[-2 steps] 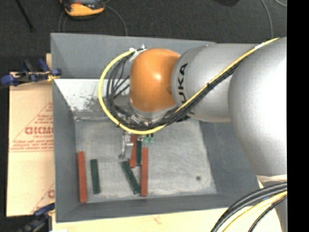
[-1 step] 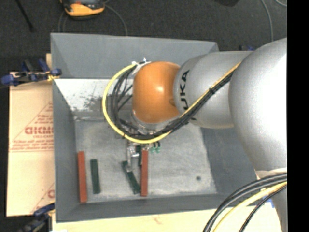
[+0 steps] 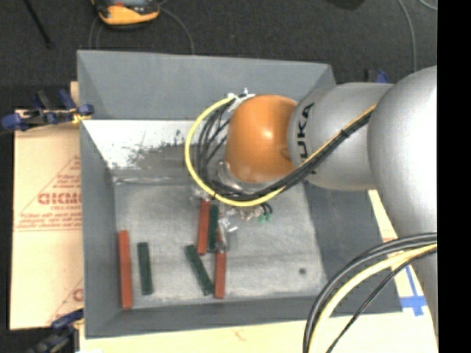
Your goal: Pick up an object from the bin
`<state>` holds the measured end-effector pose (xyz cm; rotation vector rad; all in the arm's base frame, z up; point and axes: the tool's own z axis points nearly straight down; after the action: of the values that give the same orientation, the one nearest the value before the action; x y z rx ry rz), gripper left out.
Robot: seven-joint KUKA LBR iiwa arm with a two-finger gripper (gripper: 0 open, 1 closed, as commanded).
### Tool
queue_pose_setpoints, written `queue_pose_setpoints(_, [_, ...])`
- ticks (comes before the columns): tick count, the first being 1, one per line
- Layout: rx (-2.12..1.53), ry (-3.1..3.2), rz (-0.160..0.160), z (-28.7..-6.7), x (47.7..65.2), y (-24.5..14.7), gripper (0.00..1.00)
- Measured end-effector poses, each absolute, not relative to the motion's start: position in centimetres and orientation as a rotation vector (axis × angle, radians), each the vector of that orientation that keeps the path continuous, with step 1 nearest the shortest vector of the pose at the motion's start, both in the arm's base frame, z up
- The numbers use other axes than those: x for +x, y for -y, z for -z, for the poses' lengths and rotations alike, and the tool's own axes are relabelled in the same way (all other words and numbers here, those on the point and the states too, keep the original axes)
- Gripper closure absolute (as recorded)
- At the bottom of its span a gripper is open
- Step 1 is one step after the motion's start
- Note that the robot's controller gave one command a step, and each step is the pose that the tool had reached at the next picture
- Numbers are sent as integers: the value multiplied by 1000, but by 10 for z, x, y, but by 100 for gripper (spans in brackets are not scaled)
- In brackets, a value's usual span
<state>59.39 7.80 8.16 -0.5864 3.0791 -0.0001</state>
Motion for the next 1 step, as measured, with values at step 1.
queue_pose_setpoints(1, [-771,-3044,-2,-80,535,-84,100])
